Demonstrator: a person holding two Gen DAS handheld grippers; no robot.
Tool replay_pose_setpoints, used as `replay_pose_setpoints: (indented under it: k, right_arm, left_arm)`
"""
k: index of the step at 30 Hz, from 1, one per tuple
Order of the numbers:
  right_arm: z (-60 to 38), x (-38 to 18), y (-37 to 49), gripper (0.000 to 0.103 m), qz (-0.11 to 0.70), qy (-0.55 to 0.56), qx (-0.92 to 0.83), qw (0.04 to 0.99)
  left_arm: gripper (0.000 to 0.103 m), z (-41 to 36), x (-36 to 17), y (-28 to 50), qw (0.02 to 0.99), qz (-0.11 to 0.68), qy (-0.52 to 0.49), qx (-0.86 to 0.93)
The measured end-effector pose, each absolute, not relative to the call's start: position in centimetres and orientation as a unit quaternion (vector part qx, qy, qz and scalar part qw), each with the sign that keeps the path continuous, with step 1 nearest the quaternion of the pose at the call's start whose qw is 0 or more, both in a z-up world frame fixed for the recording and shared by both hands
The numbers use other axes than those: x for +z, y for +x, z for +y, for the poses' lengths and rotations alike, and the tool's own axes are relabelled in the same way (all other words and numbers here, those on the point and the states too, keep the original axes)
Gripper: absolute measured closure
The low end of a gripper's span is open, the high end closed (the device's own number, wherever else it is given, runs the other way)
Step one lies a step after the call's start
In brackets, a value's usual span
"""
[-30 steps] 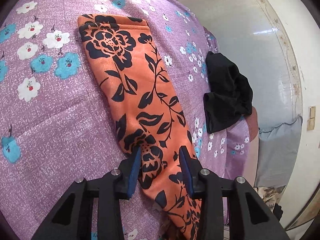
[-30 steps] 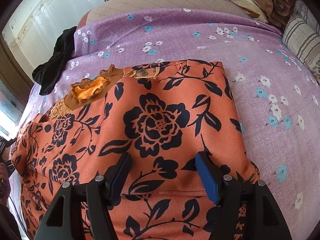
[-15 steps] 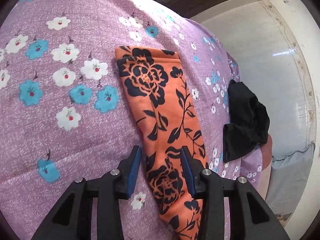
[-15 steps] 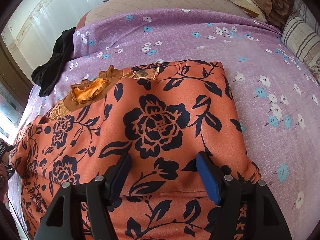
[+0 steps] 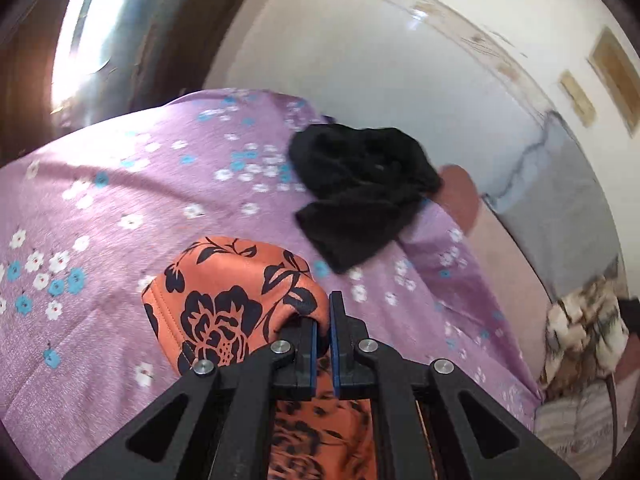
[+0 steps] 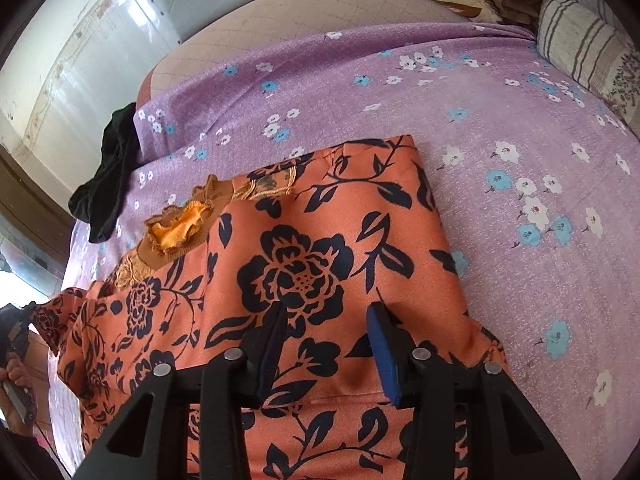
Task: Fold small clothes
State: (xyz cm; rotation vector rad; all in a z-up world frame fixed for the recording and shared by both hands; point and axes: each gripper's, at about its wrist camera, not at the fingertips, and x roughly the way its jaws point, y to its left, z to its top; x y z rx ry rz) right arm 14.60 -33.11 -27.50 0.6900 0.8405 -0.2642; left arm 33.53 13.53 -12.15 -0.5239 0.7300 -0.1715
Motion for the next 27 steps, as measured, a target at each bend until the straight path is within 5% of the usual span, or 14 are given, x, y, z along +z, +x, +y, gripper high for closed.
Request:
replay_pose_setpoints:
  k: [9,14,16,21,27]
  right_arm:
    - [-35.4,-25.2,12.6,0.059,0.346,0.359,-0.14,0.855]
    - [-37.7,-24.7,10.9,0.053,0.315,0.409,-0.146,0.844]
    - [-38.5,-24.6,10.3,0.044,0.303,0.434,-0.139,0.837]
    - [-38.3,-24.1,10.2,0.043,0.298,0.436,-0.128,0.84]
    - [-33.4,-21.5,12.8,0.043,0.308,0.339,-0.068,0.886]
  left_arm:
    - [0.095,-8.3,-7.4,24.0,0.859,0.362,-0.066,-0.355]
    - [0.027,-11.1,-7.7,20.6,0.857,0.349,0.01,-0.378]
    - [0.023,-9.0,-7.3,21.3,0.867,0.342,-0.023,-0.363]
    - [0.022,-2.3,-9.9,26.1,0.875,0.389,-0.123,-0.26]
    - [0.023,3.1,-19.0,30.4,0.862,0.497,-0.081,-0.052]
